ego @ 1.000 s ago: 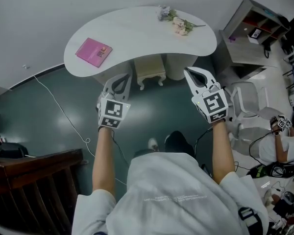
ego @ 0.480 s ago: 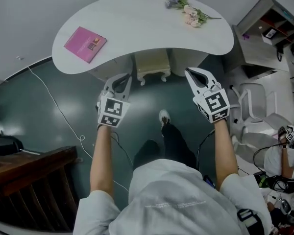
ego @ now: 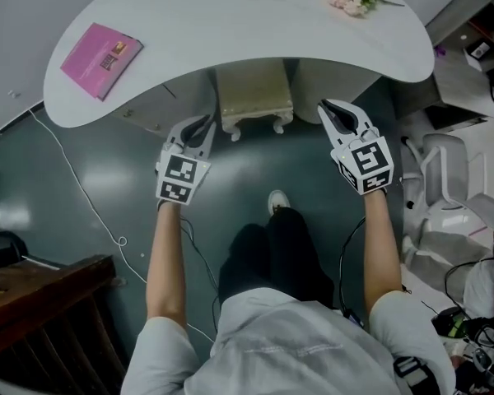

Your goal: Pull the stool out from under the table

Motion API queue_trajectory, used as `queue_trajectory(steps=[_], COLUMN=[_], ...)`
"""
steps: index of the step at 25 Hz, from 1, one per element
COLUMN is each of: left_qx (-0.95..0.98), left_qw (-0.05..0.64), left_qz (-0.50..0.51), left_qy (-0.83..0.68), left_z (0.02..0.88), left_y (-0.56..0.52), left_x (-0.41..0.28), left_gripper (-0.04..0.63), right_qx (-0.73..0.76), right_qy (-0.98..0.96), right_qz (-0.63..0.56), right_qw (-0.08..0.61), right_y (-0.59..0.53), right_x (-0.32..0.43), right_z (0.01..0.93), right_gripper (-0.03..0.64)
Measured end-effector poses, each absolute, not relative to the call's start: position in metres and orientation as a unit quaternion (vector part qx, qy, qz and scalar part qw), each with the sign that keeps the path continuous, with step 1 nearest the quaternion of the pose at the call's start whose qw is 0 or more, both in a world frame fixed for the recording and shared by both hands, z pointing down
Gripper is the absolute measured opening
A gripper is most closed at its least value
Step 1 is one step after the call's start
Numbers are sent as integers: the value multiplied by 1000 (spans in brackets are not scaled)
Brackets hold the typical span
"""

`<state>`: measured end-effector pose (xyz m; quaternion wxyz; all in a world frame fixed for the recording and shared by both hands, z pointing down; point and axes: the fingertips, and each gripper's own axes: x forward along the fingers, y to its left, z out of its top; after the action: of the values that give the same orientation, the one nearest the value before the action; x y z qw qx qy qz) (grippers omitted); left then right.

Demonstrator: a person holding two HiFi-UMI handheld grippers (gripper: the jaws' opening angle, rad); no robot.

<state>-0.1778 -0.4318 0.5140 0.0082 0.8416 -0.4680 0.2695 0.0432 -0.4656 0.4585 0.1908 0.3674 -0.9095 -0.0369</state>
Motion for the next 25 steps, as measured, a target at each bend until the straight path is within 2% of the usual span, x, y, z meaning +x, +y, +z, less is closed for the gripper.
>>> queue_trajectory(steps=[1, 2, 3, 12, 18, 25], left_qx=[843, 843, 843, 834, 830, 830], left_qw=[13, 16, 16, 42, 72, 108], left_qz=[261, 255, 254, 254, 264, 253], left_qy=[-471, -473, -474, -488, -487, -485], left_z=[531, 548, 567, 727, 805, 859], left_y=[-436, -441, -444, -458, -467, -500], left_x=[-179, -181, -182, -195, -202, -211], left_gripper=[34, 101, 135, 209, 263, 314], right_qx=[364, 358, 353, 330, 326, 309], right_qy=[-911, -913, -915, -923, -923, -919], right_qz=[-40, -42, -44, -43, -28, -1], right_qw=[191, 191, 191, 193, 204, 246], right_y=[-469, -471, -473, -486, -508, -555], right_x=[41, 38, 35, 33, 29, 21], right_z=[475, 492, 510, 669, 744, 817], right_gripper=[57, 101, 118, 242, 289, 322])
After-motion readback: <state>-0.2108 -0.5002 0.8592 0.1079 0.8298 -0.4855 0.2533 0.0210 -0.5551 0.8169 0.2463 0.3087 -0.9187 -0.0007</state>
